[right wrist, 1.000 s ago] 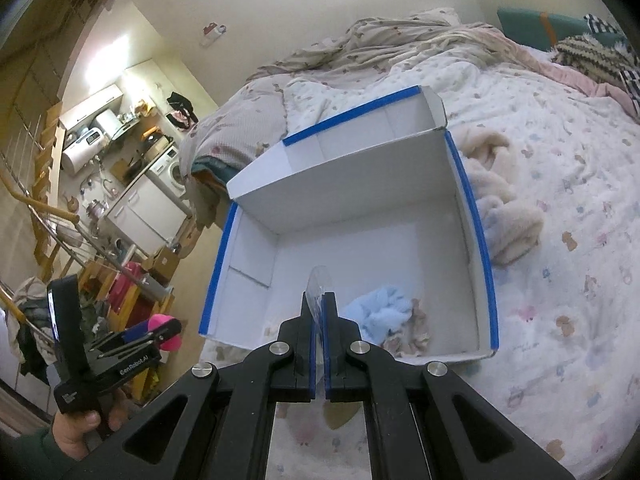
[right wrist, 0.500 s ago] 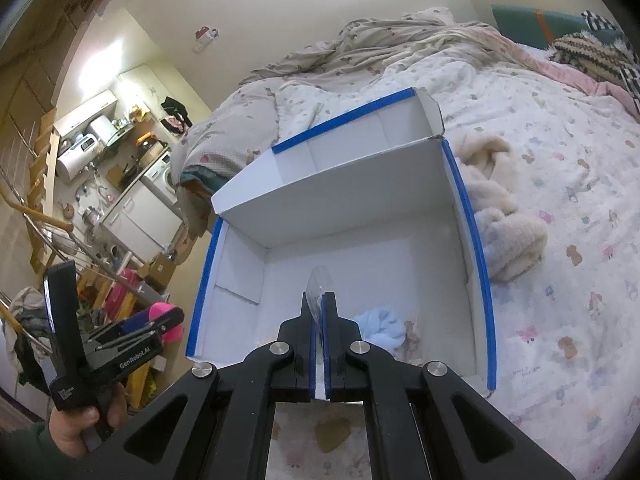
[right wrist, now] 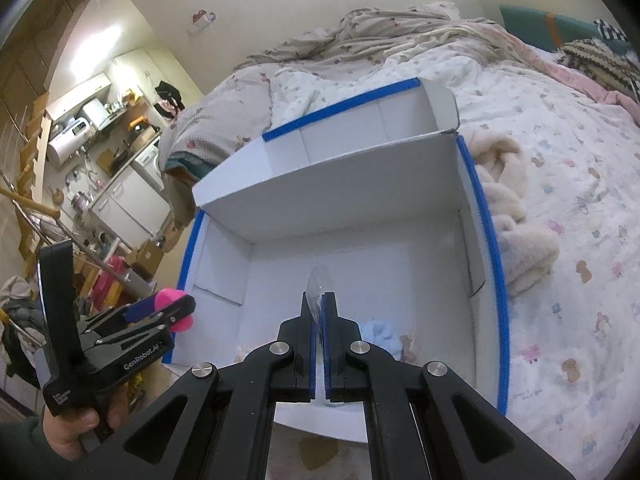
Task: Organize soft objects
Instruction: 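Carry the pink duck and clear packet over the box with both grippers, then open both grippers to drop the duck and packet into the box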
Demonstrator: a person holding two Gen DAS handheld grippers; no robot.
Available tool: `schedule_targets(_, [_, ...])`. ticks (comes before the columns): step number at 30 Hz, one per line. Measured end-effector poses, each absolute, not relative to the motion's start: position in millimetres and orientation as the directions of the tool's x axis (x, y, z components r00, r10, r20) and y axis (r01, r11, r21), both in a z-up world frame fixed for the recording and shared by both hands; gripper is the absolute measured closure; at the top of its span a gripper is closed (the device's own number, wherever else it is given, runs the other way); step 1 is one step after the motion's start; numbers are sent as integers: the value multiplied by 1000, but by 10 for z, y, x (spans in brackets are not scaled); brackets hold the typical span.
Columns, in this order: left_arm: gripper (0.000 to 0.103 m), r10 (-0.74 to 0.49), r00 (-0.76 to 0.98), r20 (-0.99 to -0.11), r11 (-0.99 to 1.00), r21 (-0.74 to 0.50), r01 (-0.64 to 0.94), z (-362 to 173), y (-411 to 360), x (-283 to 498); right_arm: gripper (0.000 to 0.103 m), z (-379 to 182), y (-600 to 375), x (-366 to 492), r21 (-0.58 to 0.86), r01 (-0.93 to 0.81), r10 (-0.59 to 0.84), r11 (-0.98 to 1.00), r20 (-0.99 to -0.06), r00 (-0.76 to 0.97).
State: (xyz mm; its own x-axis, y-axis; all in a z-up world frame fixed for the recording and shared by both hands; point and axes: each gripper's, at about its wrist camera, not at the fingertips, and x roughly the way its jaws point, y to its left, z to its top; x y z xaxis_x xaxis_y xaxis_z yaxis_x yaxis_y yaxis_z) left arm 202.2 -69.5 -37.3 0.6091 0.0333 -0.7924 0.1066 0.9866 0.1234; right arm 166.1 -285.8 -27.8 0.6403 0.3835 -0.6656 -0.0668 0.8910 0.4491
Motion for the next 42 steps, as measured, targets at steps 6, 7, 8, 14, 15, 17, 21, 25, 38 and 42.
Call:
schedule_targets(6, [61, 25, 573, -819, 989, 104, 106, -643, -684, 2119, 99, -373, -2798, 1782, 431, -63, 374, 900, -691, 619])
schedule_targets(7, [61, 25, 573, -819, 988, 106, 109, -659, -697, 2113, 99, -392, -2794, 1800, 428, -59, 371, 902, -695, 617])
schedule_targets(8, [61, 20, 570, -821, 986, 109, 122, -688, -730, 2104, 99, -414, -2795, 1812, 424, -56, 366, 904, -699, 614])
schedule_targets(14, [61, 8, 589, -808, 978, 128, 162, -727, -844, 2108, 99, -531, -2796, 1867, 418, -27, 351, 908, -725, 592])
schedule_targets(15, [61, 6, 587, -809, 979, 125, 163, -737, -846, 2116, 99, -547, -2784, 1869, 411, -26, 347, 911, -731, 588])
schedule_targets(17, [61, 1, 582, -813, 979, 119, 163, -771, -848, 2133, 99, -579, -2767, 1877, 401, -25, 341, 916, -742, 578])
schedule_targets(21, [61, -8, 568, -823, 980, 108, 170, -815, -853, 2151, 98, -634, -2763, 1885, 401, -15, 341, 916, -756, 558])
schedule_targets(25, [61, -10, 568, -823, 980, 106, 171, -832, -855, 2159, 98, -678, -2752, 1905, 399, -9, 340, 917, -770, 540])
schedule_targets(38, [61, -11, 574, -819, 987, 82, 136, -877, -799, 2204, 98, -808, -2892, 1922, 411, 80, 315, 908, -797, 516])
schedule_targets(42, [61, -17, 568, -823, 987, 78, 142, -882, -802, 2205, 98, -817, -2875, 1935, 410, 80, 317, 909, -802, 507])
